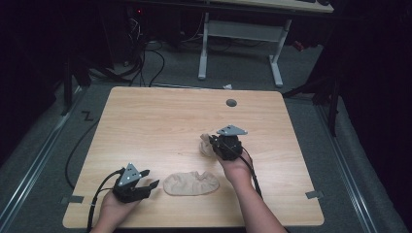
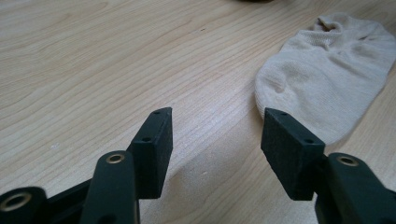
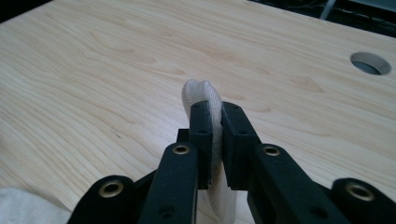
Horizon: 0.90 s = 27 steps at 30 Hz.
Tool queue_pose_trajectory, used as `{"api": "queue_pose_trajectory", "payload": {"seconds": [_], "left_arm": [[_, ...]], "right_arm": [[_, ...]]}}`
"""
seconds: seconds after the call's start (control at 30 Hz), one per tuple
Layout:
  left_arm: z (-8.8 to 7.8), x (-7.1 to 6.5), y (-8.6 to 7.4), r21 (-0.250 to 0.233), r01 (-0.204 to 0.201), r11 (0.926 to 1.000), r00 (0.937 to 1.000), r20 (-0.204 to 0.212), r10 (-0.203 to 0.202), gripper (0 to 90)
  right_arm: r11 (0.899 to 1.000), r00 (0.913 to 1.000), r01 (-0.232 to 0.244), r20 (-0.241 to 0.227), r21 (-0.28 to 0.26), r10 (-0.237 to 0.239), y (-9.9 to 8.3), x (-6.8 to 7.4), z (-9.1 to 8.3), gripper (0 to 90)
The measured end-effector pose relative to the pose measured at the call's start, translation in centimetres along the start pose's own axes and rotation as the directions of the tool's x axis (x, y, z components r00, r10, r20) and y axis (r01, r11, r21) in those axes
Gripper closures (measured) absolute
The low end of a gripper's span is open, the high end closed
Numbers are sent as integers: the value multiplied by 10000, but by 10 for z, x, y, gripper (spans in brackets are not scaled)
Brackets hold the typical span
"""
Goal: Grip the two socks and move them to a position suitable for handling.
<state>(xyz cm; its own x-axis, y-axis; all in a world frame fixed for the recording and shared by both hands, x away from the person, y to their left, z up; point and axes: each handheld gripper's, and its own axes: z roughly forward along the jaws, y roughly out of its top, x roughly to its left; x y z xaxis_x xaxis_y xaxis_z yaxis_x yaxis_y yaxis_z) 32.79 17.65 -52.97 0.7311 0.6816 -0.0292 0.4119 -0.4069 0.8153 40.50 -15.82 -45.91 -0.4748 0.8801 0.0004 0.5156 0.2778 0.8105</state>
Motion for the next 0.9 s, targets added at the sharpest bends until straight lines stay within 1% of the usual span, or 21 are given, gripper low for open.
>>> {"api": "queue_pose_trajectory", "payload": {"seconds": [0.13, 0.2, 0.27, 0.3, 0.37, 0.47, 0.57, 0.6, 0.7, 0.73, 0.77, 0.8, 0.83, 0.9], "left_arm": [[1, -1, 0, 2, -17, 10000, 10000, 2, 17, 441], [1, -1, 0, 3, -29, 10000, 10000, -15, 29, 441], [1, -1, 0, 27, -40, 10000, 10000, 7, 40, 441], [1, -1, 0, 22, -38, 10000, 10000, 14, 38, 441], [1, -1, 0, 3, -41, 10000, 10000, 2, 41, 441], [0, -1, 0, 13, -69, 10000, 10000, -16, 69, 441], [-1, 0, 0, 40, -75, 10000, 10000, -30, 75, 441], [-1, 1, 0, 15, -53, 10000, 10000, -52, 53, 441], [-1, 2, 0, -29, -38, 10000, 10000, -68, 38, 441], [-2, 2, 0, 2, -42, 10000, 10000, -46, 42, 441], [-2, 2, 0, 3, -37, 10000, 10000, -41, 37, 441], [-2, 2, 0, 2, -39, 10000, 10000, -38, 39, 441], [-2, 2, 0, 1, -36, 10000, 10000, -35, 36, 441], [-2, 2, 0, 1, -43, 10000, 10000, -35, 43, 441]], "right_arm": [[9999, 9999, -129, 88, 115, 128, -5, -4, 0, 840], [9996, 9997, -229, -60, 139, 230, -5, -3, 1, 841], [9998, 9997, -122, -213, 150, 125, -4, 2, 3, 841], [9999, 9996, -6, -281, 145, 10, -3, 6, 5, 841], [9999, 9987, 75, -503, 149, -67, 0, 16, 11, 842], [9992, 9958, 356, -856, 192, -338, 3, 33, 23, 842], [9983, 9903, 549, -1287, 220, -516, 6, 52, 36, 842], [9978, 9886, 621, -1391, 224, -584, 7, 57, 39, 842], [9980, 9807, 612, -1872, 160, -571, 11, 76, 47, 842], [9972, 9787, 740, -1928, 115, -705, 13, 79, 48, 842], [9970, 9759, 773, -2050, 35, -749, 15, 85, 49, 842], [9963, 9740, 859, -2099, -40, -848, 17, 88, 49, 842], [9965, 9728, 826, -2158, -151, -839, 20, 91, 48, 842], [9958, 9738, 840, -2092, -355, -896, 25, 91, 43, 841]]}}
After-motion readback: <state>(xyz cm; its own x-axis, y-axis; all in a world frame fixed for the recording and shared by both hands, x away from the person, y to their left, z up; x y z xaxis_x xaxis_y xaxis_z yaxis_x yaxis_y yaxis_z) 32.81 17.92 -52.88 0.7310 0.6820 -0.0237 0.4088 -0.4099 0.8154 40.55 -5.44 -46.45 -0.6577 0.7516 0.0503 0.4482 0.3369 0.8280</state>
